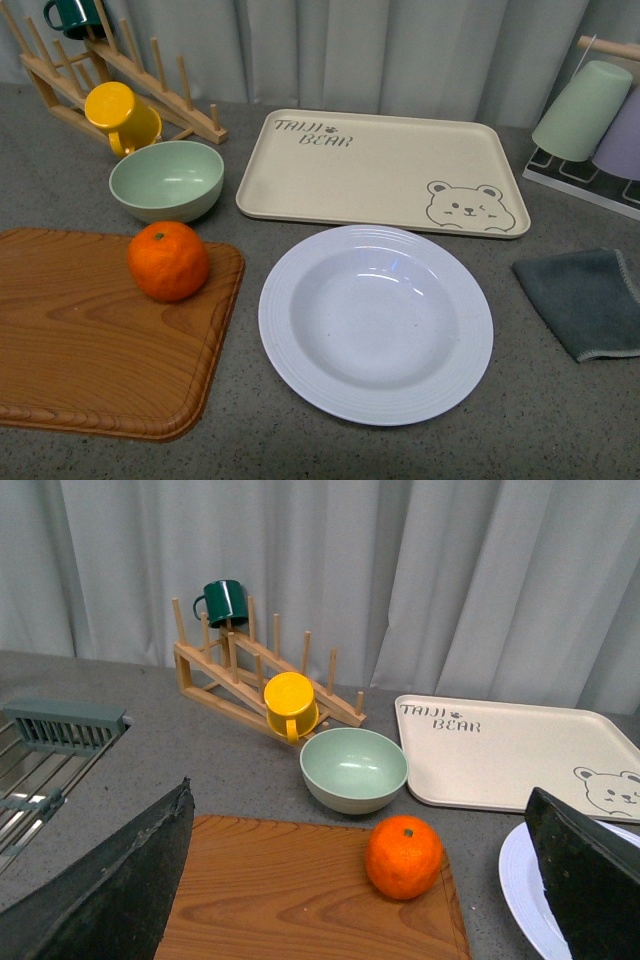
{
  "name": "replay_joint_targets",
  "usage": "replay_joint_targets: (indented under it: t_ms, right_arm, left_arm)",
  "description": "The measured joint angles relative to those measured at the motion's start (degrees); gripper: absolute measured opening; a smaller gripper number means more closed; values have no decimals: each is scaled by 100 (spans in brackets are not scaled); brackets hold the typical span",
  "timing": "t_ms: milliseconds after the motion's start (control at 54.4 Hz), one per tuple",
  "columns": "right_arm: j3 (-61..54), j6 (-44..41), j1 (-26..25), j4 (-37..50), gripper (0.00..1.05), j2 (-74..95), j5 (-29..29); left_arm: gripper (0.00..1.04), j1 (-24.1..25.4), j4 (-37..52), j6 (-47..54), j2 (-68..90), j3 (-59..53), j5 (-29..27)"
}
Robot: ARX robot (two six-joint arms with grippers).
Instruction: Place orange and plate with both arms
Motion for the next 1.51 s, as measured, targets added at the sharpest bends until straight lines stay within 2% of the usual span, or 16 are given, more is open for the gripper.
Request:
replay_joint_targets:
  t_ms: [1506]
  right_arm:
    - [0, 0, 0, 0, 96, 0, 0]
  left_arm:
    - [98, 2, 0, 0, 0, 0, 0]
